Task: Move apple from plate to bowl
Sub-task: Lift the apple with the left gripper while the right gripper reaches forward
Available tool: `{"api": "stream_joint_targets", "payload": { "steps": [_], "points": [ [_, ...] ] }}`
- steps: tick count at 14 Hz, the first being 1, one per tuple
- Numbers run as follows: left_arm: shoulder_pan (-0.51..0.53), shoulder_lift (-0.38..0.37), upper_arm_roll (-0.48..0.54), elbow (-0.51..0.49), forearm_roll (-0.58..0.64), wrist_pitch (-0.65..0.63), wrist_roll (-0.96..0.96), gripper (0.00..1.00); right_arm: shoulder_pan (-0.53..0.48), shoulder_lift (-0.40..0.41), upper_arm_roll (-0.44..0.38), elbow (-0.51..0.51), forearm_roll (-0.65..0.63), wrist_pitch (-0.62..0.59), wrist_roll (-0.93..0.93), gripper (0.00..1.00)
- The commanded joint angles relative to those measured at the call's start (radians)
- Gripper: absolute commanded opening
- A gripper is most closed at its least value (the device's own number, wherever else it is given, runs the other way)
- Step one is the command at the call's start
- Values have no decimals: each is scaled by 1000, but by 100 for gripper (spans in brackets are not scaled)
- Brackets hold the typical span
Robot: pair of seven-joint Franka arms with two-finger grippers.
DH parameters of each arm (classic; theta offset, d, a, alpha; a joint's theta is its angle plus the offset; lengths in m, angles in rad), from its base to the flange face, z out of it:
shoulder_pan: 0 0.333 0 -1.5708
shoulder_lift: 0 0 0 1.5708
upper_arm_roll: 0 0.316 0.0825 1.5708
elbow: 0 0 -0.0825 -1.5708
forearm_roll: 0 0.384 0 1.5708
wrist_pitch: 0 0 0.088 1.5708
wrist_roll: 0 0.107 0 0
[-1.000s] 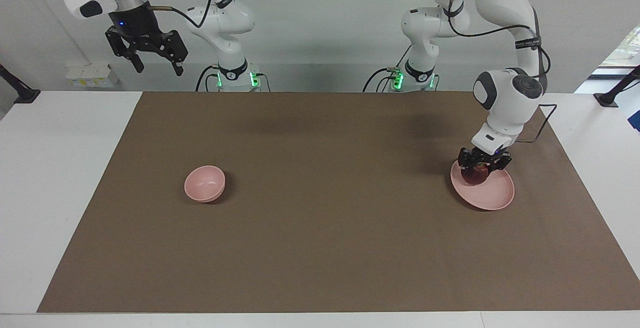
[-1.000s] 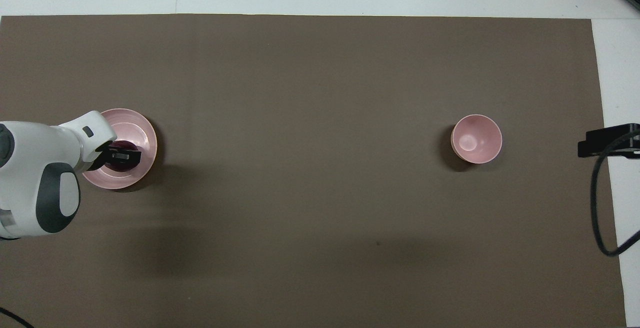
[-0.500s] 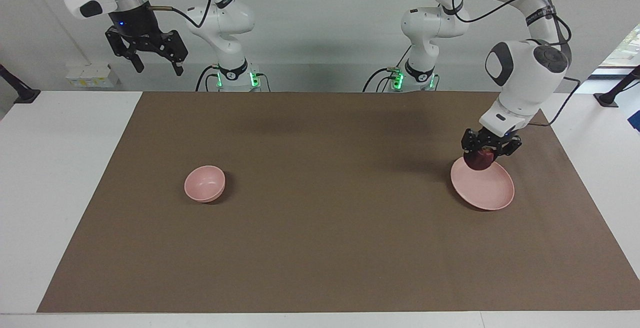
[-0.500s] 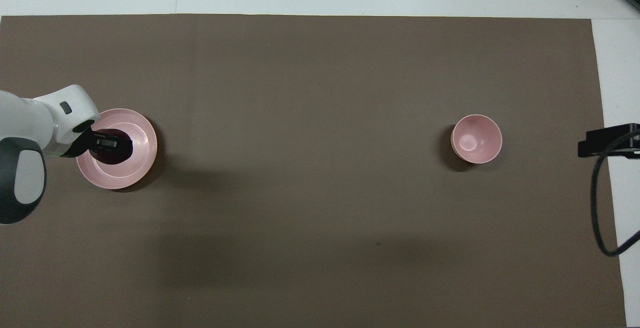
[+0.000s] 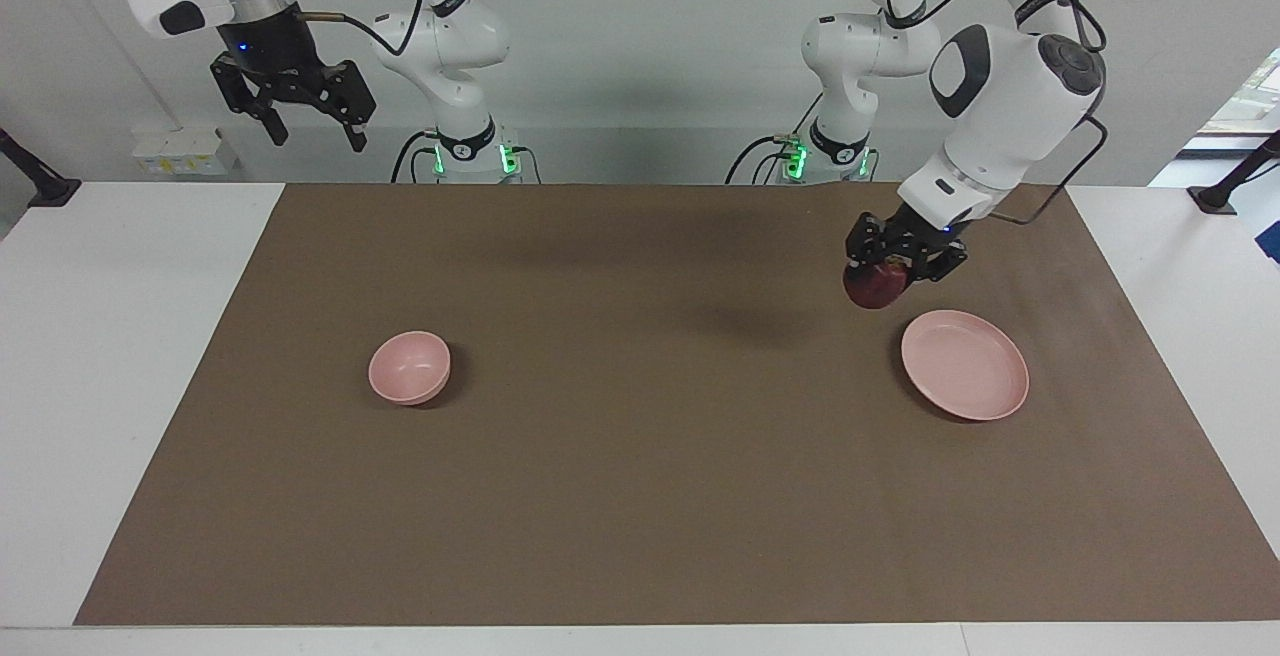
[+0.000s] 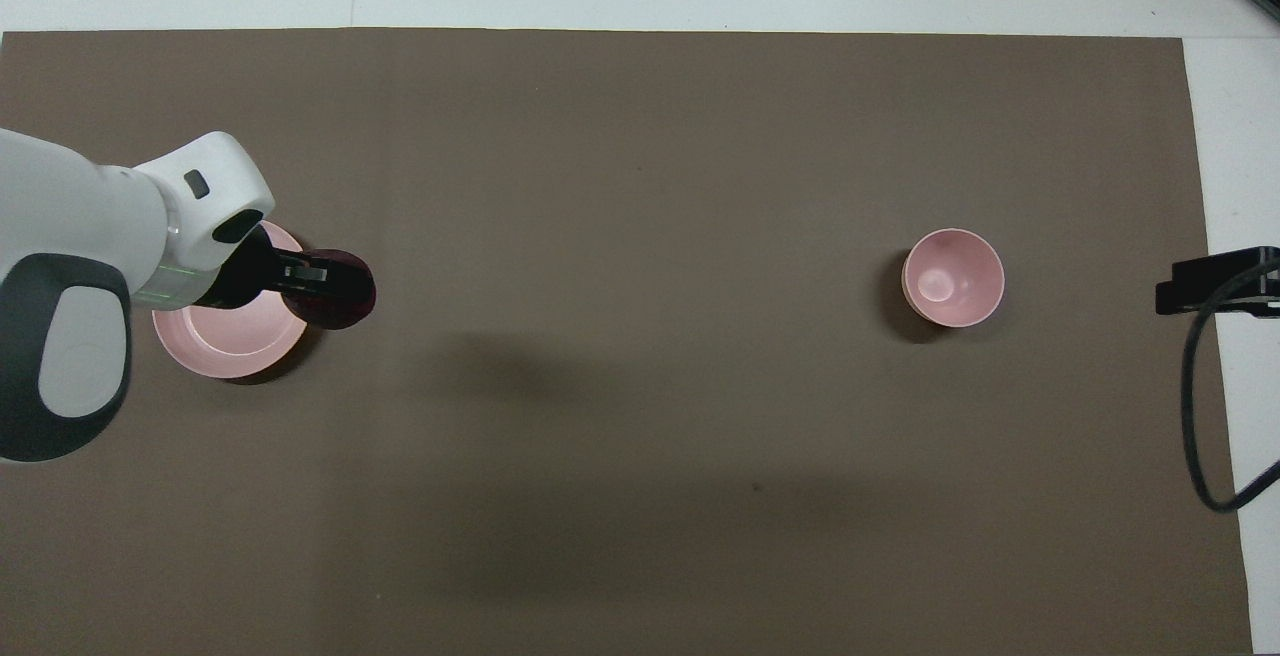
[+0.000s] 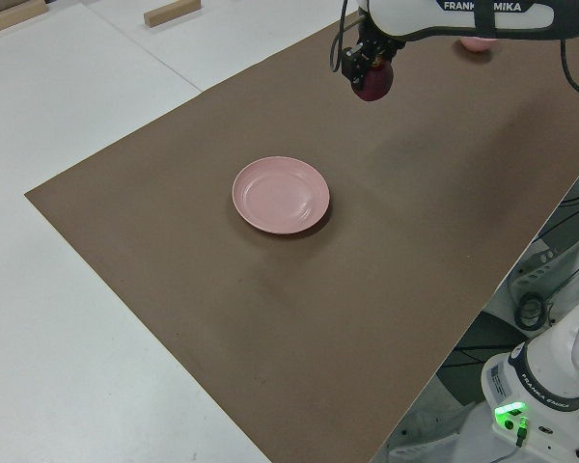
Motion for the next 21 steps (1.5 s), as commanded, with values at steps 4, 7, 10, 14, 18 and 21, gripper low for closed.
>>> {"api": "stream_joint_targets", "payload": {
  "steps": [4,7,10,14,18,21],
  "points": [
    [-5,1,-48,13,-275,13,-73,0,2,-21,8,-25,17,7,-25,100],
    [-5,1,-71,4,-371,45,-73,0,2,-23,6,-120,109,36,-10,100],
    [-5,-8,-101,-3,-473,89,-73,0,20,-20,8,-259,149,195,30,100],
    [-5,-20,-132,-19,-584,168,-74,0,98,47,8,-318,316,341,297,100],
    [-3,-29,-135,-40,-690,217,-67,0,192,89,9,-341,483,415,654,100],
    [-6,-34,-173,-49,-734,300,-67,0,208,112,8,-341,701,535,896,100]
  ]
}}
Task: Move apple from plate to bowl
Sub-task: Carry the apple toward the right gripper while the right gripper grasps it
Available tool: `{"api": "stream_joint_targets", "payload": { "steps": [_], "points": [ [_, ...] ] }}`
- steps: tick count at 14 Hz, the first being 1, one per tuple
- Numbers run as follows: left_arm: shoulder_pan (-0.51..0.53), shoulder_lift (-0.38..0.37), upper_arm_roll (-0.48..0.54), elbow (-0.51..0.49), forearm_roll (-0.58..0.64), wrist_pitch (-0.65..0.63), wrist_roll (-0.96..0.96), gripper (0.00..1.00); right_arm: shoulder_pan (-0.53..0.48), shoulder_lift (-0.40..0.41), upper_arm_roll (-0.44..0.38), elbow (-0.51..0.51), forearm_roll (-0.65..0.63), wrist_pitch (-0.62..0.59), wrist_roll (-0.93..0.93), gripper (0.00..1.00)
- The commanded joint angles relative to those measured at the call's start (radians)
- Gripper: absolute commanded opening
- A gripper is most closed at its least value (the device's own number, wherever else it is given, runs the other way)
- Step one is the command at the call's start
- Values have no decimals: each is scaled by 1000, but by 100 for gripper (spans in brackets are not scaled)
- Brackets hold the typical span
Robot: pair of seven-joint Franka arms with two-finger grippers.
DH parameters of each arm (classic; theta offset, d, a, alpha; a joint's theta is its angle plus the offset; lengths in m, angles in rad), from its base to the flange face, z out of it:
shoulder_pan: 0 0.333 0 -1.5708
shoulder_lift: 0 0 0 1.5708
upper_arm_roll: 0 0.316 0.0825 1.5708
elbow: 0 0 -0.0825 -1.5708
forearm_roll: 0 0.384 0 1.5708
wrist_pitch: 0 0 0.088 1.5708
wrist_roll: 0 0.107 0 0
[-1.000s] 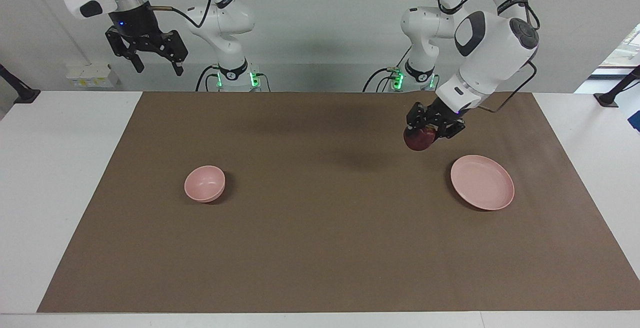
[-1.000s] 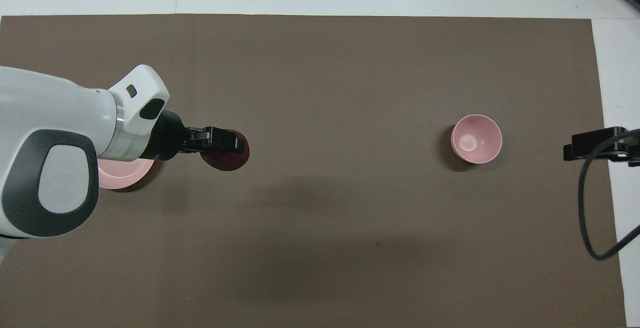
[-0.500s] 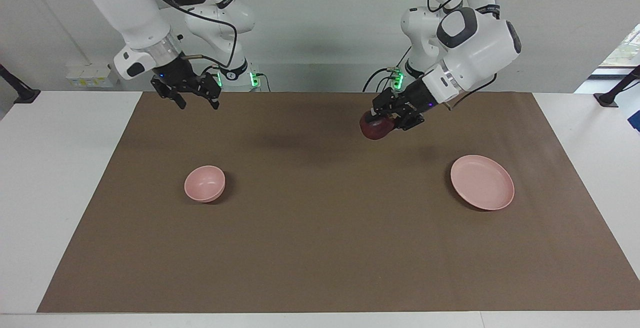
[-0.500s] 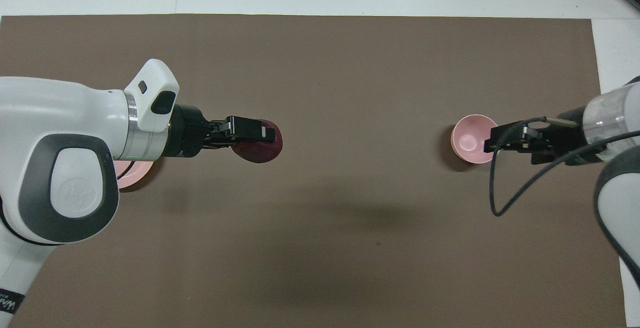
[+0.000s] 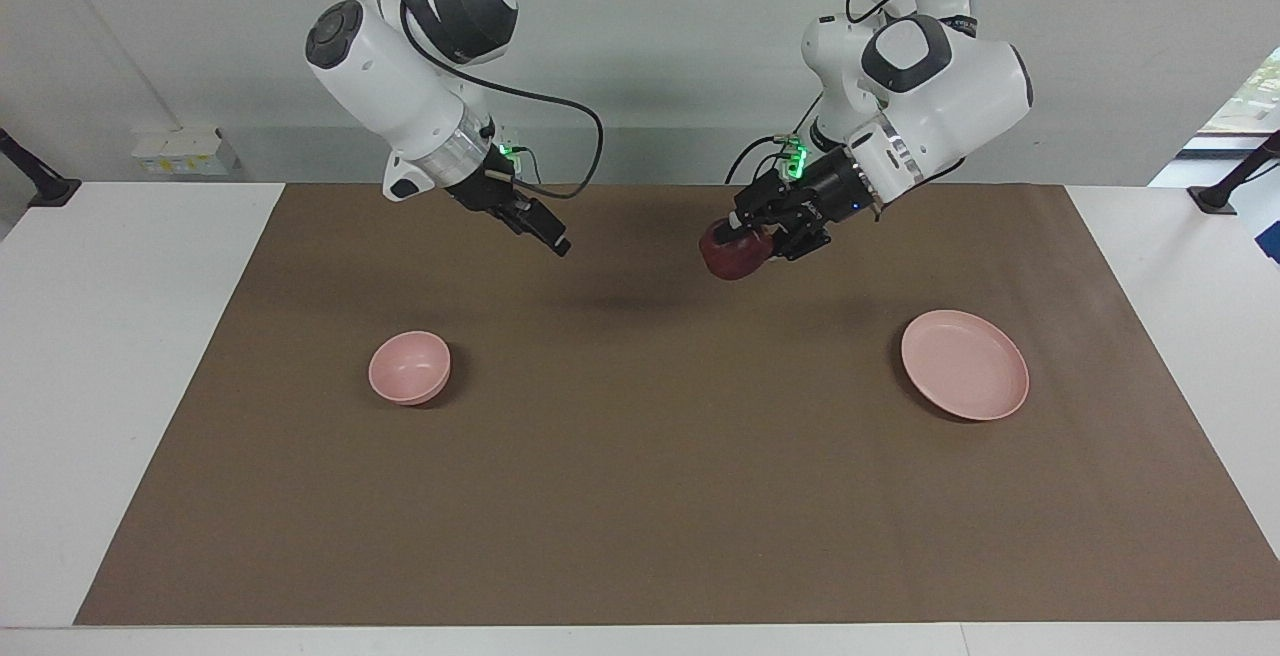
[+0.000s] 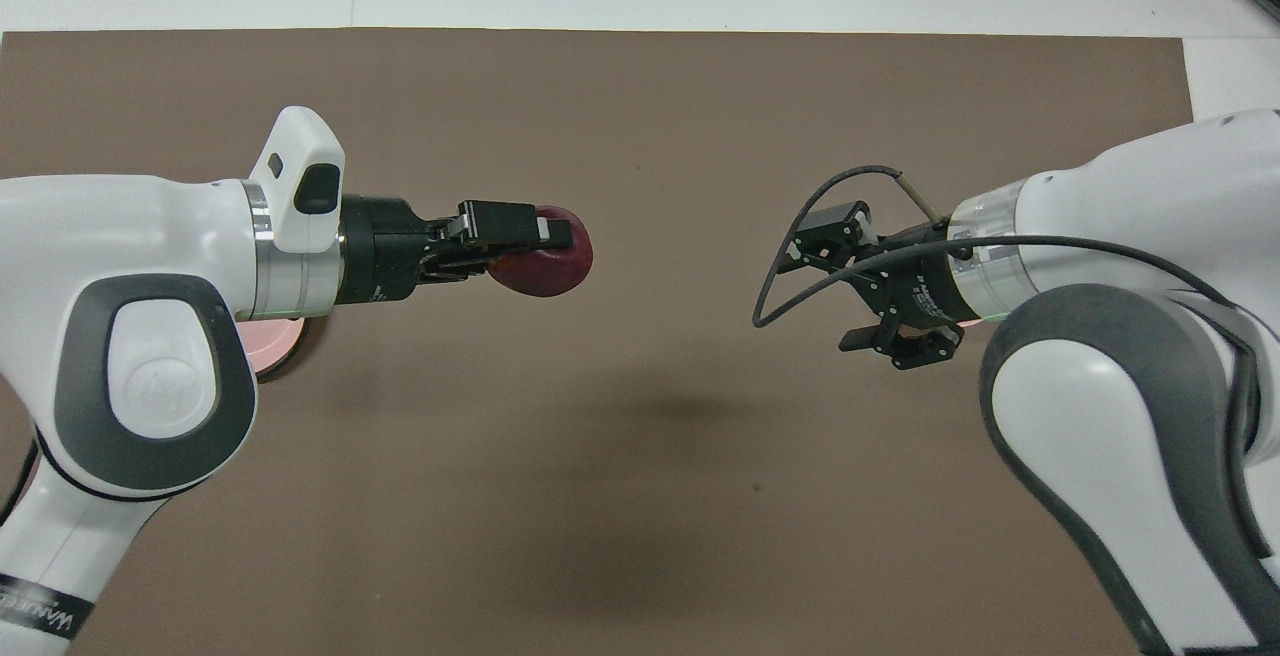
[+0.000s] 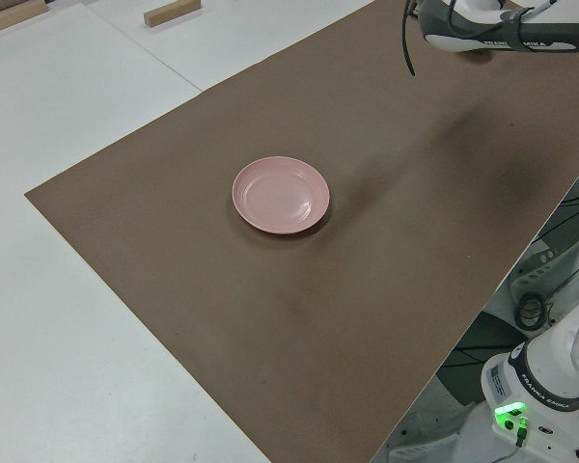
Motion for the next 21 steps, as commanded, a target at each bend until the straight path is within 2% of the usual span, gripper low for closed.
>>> {"api": "stream_joint_targets", "payload": {
  "steps": [1,3,5,8,13,21],
  "points": [
    [-4,-36,-31,-46,-64,96,0,0,-5,8,-4,-8,183,89,176,100],
    [-4,-39,-69,-53,-107,203,9,0,3,39,-1,12,266,142,292,100],
    [-4,-41,-95,-56,-127,225,8,0,37,73,-1,64,367,177,347,100],
    [-4,-47,-98,-63,-129,224,8,0,82,126,2,144,371,234,461,100],
    [-17,-62,-98,-80,-129,221,8,0,152,143,5,141,377,313,472,100],
    [-20,-64,-97,-83,-129,228,3,0,207,151,6,130,372,314,488,100]
  ]
}}
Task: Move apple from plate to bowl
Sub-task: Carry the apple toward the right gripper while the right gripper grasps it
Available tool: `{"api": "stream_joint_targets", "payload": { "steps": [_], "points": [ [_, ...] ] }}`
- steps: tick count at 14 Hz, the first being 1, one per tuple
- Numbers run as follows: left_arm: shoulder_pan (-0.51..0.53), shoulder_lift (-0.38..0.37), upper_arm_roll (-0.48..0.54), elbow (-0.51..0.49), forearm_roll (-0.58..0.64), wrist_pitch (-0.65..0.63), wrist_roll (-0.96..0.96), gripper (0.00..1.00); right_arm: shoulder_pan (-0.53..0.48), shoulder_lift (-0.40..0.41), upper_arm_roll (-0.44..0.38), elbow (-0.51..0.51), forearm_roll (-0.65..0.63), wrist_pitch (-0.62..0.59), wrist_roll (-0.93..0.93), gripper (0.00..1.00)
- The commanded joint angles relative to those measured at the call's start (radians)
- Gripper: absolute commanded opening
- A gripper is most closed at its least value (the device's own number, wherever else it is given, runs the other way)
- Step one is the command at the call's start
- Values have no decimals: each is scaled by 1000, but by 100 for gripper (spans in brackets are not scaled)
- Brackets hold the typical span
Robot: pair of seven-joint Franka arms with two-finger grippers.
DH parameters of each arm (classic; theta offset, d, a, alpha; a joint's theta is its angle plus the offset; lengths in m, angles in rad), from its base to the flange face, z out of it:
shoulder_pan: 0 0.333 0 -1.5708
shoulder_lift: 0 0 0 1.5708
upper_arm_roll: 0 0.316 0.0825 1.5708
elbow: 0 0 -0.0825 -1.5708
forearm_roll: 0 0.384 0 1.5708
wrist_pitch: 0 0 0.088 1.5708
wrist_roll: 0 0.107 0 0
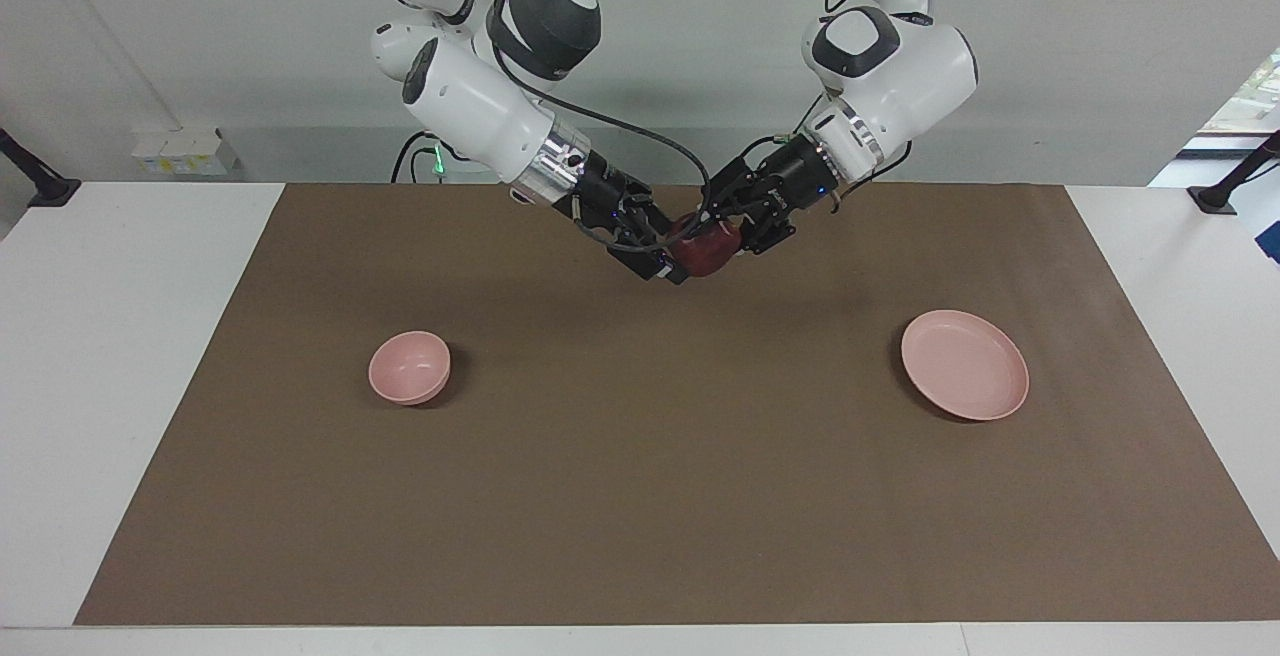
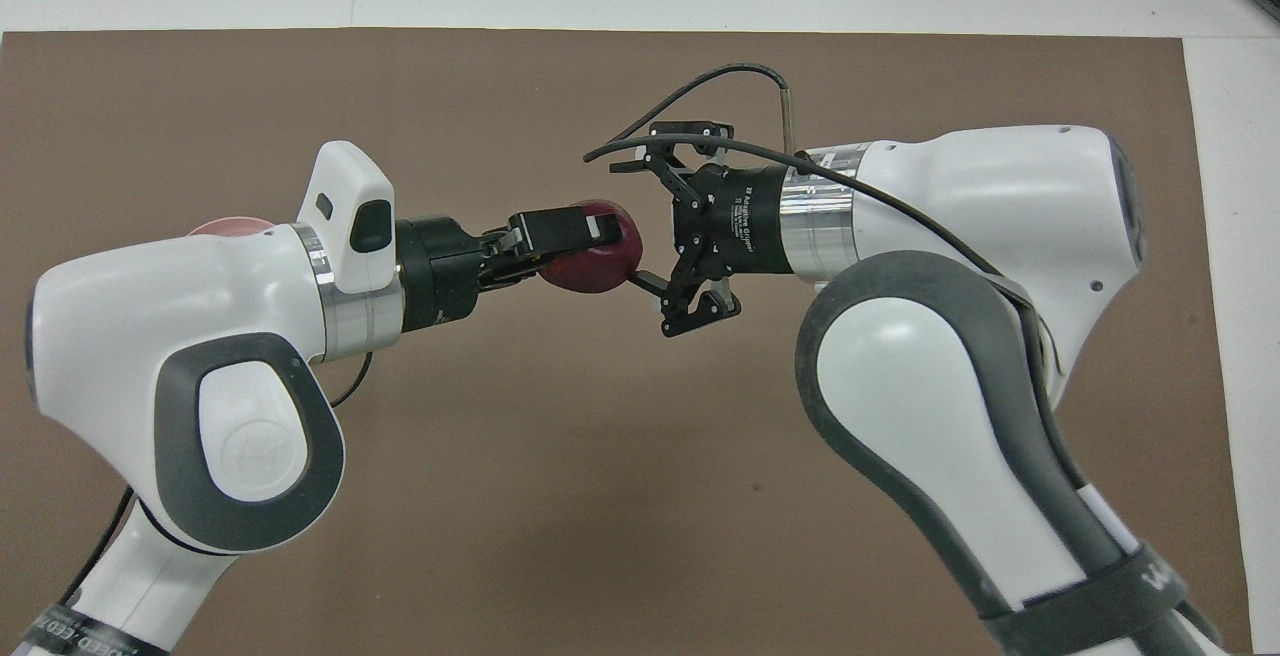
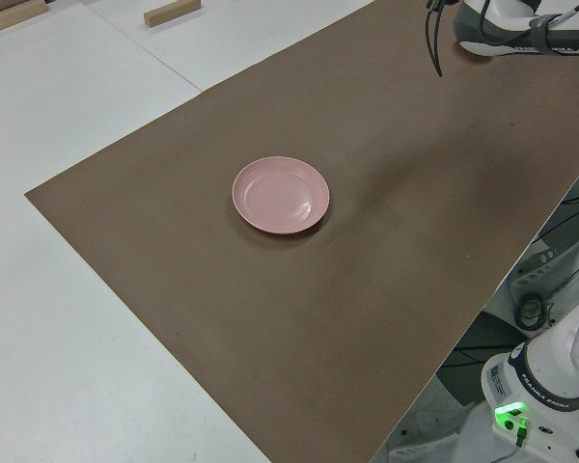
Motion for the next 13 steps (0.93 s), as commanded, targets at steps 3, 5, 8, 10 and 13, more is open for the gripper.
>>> {"api": "stream_joint_targets", "payload": {
  "steps": [3,5,8,10,13],
  "points": [
    [-19,-29,5,-24,-25,15,-1,0,24,-2,2,-12,19,10,25,100],
    [-19,-29,5,-23,-25,12,-1,0,24,-4,2,-17,19,8,25,100],
    [-18,-28,7,-20,-20,1,10,0,29,-2,2,-20,19,14,23,100],
    [-18,-26,7,-15,-19,1,4,0,29,-2,2,-20,19,13,23,100],
    [-18,-26,5,-15,-19,1,1,0,27,2,2,-18,19,1,20,23]
  ]
}}
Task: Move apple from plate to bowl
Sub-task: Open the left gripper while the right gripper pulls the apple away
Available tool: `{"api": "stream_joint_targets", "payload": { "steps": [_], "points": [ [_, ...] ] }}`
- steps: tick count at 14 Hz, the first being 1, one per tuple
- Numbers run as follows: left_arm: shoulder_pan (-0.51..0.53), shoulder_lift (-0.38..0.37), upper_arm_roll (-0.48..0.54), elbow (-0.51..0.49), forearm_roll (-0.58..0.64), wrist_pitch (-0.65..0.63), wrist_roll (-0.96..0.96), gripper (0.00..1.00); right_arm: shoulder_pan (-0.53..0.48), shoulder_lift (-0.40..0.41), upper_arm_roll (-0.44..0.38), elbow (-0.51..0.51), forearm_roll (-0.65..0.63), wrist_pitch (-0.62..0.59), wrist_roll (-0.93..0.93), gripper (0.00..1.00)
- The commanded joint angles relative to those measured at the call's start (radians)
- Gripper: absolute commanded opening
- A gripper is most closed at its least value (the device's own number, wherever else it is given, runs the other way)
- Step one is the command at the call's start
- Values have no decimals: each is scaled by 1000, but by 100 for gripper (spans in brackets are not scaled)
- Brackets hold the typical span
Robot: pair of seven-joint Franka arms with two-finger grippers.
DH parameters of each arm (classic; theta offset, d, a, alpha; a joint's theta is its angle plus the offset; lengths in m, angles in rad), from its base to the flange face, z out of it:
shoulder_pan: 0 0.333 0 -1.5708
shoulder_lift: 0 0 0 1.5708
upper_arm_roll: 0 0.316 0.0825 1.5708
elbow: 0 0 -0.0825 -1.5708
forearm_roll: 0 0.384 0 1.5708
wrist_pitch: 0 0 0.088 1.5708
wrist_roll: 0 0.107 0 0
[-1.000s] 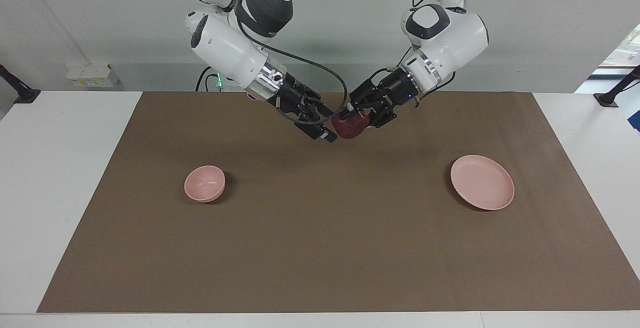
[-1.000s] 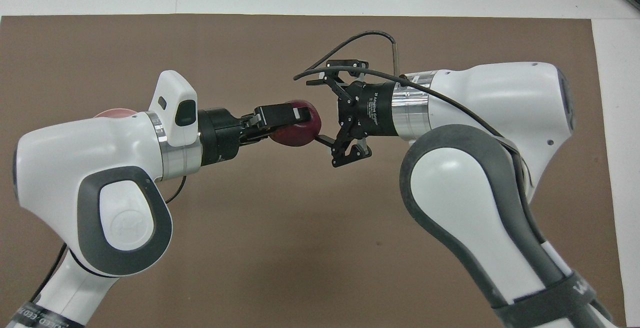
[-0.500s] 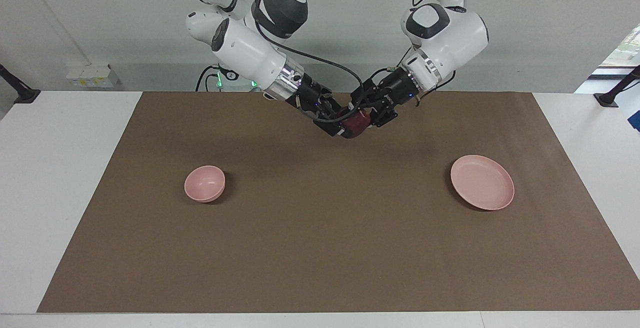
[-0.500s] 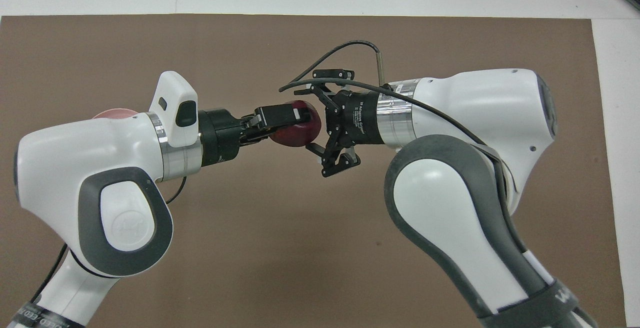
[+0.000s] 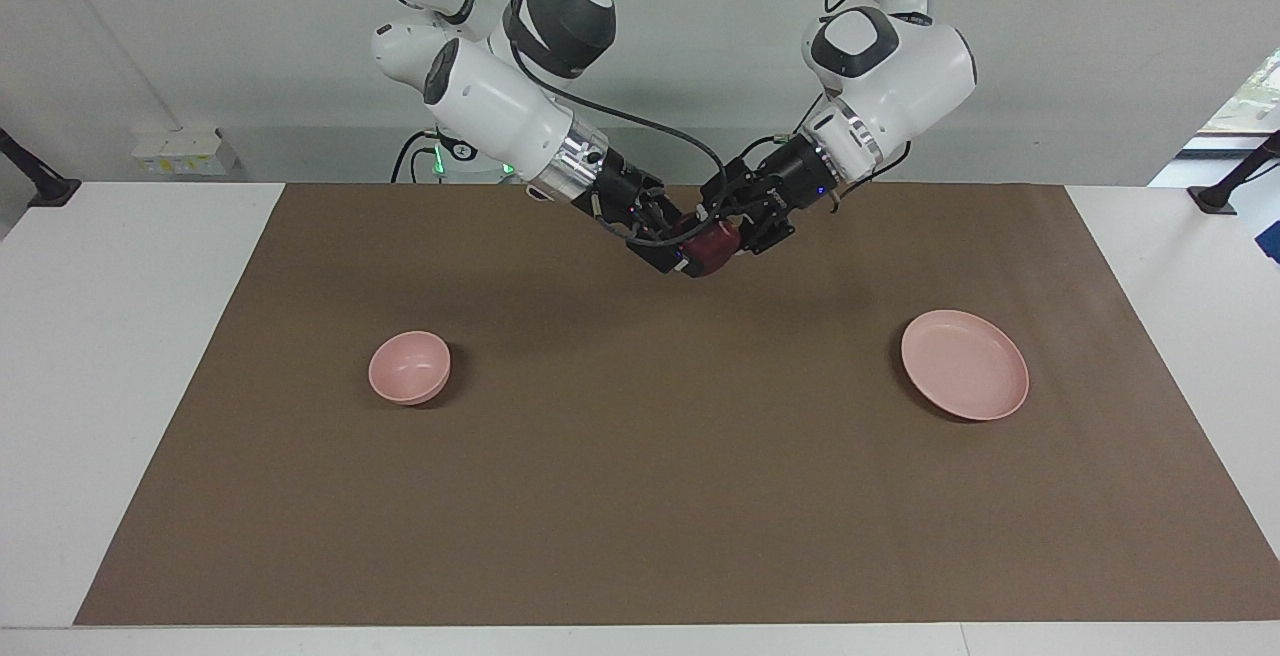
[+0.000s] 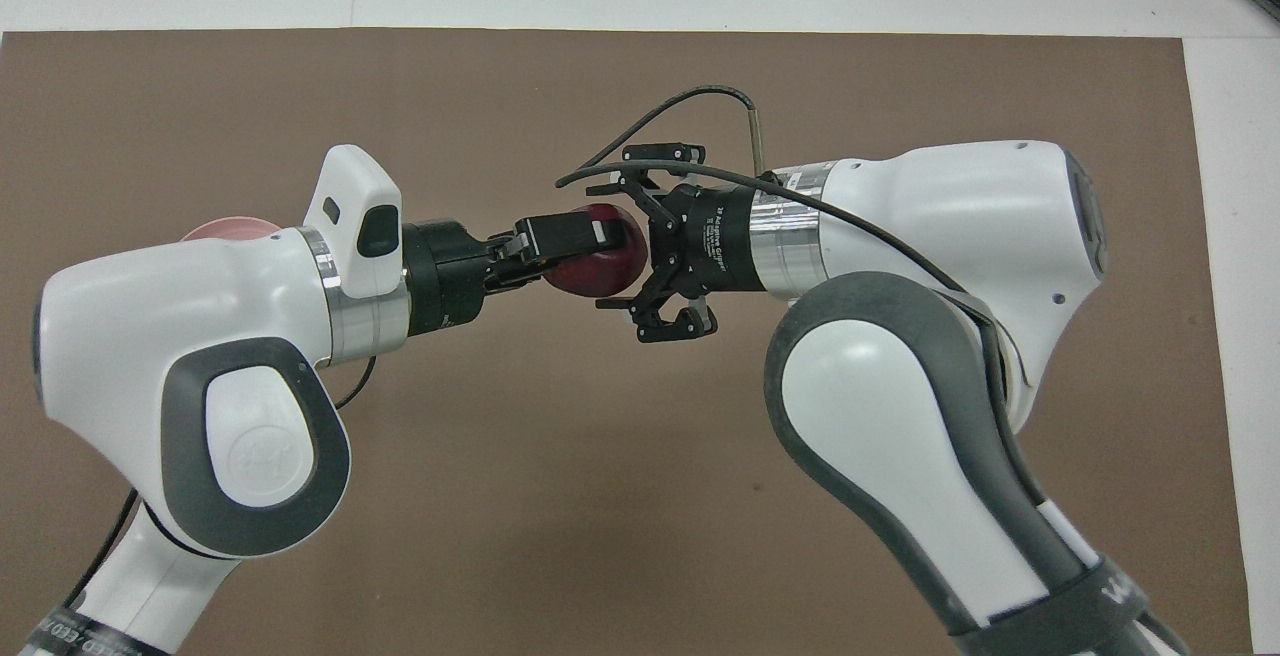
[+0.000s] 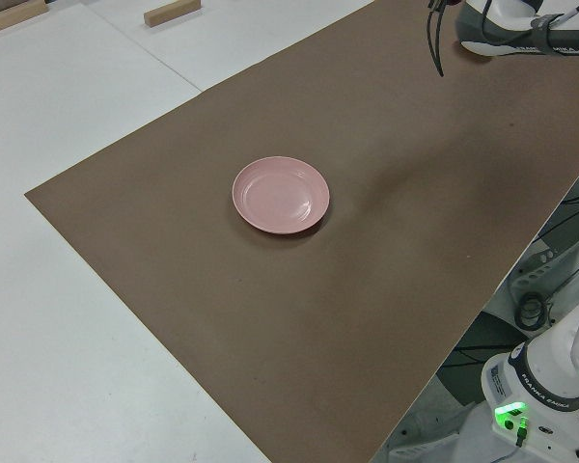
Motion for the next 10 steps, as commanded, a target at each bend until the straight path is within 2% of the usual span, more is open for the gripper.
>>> {"api": "stream_joint_targets", "payload": {
  "steps": [1,2,8,9,10],
  "points": [
    [-15,-23,10,-10,-13,-1,10,0,2,1,1,-6,19,-5,7,8],
    [-15,-23,10,-10,-13,-2,7,0,-1,3,1,-3,17,-8,-10,0],
    [-15,-19,10,-8,-8,-4,7,0,-23,9,-11,10,14,-38,-53,0],
    [-15,-18,10,-5,-8,-2,3,10,-33,4,-11,10,11,-45,-53,0],
    [-15,-16,10,-4,-5,-1,-4,28,-45,-2,-11,10,8,-65,-53,0]
  ]
}}
